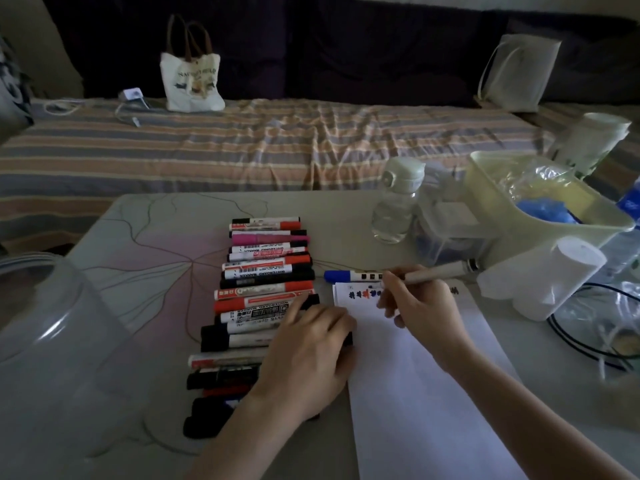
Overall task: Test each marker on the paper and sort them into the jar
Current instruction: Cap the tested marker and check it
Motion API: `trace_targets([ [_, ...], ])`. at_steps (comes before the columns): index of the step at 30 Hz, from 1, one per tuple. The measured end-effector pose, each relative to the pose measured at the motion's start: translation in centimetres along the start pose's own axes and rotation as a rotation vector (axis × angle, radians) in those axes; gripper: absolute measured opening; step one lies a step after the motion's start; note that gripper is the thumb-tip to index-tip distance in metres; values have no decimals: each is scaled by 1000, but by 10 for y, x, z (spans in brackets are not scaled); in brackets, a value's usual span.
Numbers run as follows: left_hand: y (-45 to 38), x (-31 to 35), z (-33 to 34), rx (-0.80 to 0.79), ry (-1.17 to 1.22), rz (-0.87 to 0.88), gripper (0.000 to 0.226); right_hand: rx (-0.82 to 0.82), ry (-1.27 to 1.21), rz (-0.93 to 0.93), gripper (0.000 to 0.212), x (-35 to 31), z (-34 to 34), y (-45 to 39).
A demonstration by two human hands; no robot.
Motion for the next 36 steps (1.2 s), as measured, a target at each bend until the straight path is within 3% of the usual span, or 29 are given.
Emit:
trace_targets([
  [14, 2, -4, 2, -72, 30, -41, 38, -3, 208, 23, 15, 28, 19, 0],
  [36, 0, -7, 4, -117, 48, -78, 37, 29, 235, -47, 14, 24, 20, 1],
])
Point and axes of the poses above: each hand's wrist, its own y-axis away from the middle knuckle, its own z-axis out of the palm, x = y × z, the point moved 8 cm from there along -y, towards the middle knuckle, and after that the axes turned 15 degrees about -z, right-handed, at the moved point
